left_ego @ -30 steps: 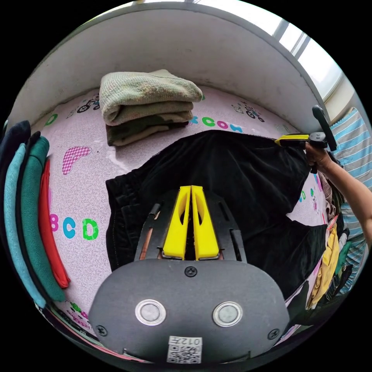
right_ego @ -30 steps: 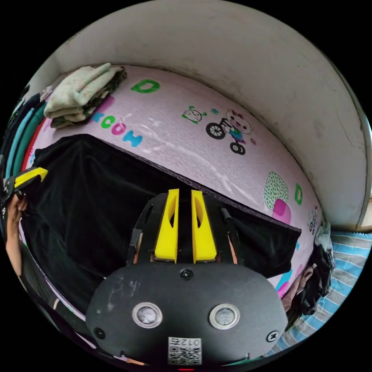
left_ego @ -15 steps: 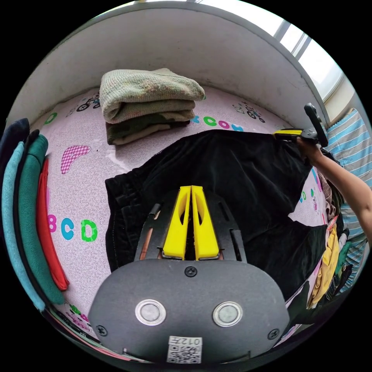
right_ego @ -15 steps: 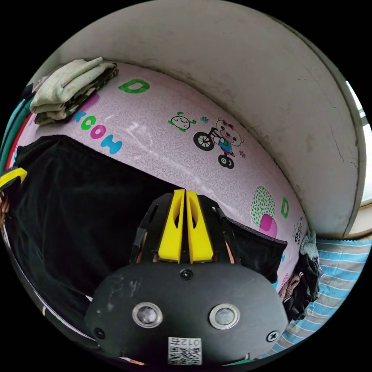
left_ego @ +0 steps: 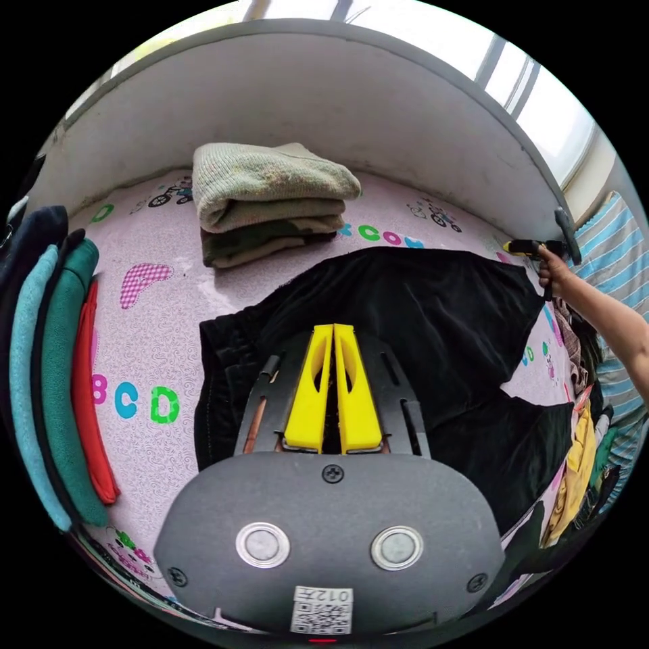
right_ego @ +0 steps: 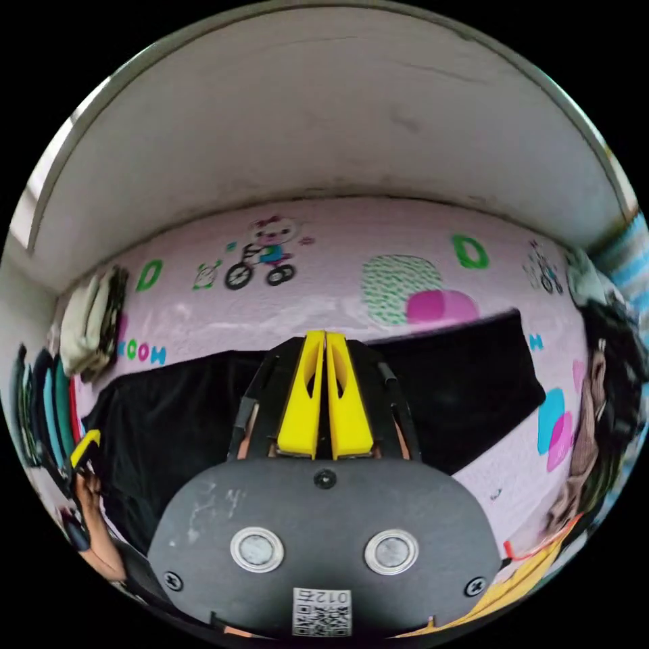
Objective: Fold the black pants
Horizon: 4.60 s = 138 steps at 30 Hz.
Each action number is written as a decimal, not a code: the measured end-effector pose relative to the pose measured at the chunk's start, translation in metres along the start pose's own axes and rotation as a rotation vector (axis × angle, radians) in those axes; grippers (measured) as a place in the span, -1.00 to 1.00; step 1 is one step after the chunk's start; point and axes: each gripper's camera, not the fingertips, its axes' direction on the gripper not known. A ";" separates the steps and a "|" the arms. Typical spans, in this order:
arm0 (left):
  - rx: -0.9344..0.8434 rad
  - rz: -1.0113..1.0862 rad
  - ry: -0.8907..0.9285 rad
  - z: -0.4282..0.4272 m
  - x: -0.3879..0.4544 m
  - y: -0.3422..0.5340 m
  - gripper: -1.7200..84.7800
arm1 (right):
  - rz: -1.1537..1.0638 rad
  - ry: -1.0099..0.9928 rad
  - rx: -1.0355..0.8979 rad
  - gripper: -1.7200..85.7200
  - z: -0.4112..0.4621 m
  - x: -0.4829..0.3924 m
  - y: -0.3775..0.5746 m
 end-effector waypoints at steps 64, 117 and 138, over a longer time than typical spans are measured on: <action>-0.092 0.245 0.206 0.011 0.032 -0.019 -0.94 | 0.326 0.101 -0.026 -0.98 -0.036 0.220 0.052; -0.116 0.172 0.048 0.028 0.049 0.001 -0.96 | -0.377 -0.282 -0.085 -0.95 -0.108 -0.261 0.166; 0.003 0.022 -0.128 0.064 0.039 0.031 -0.95 | -0.388 -0.030 0.144 -0.82 -0.128 -0.373 0.245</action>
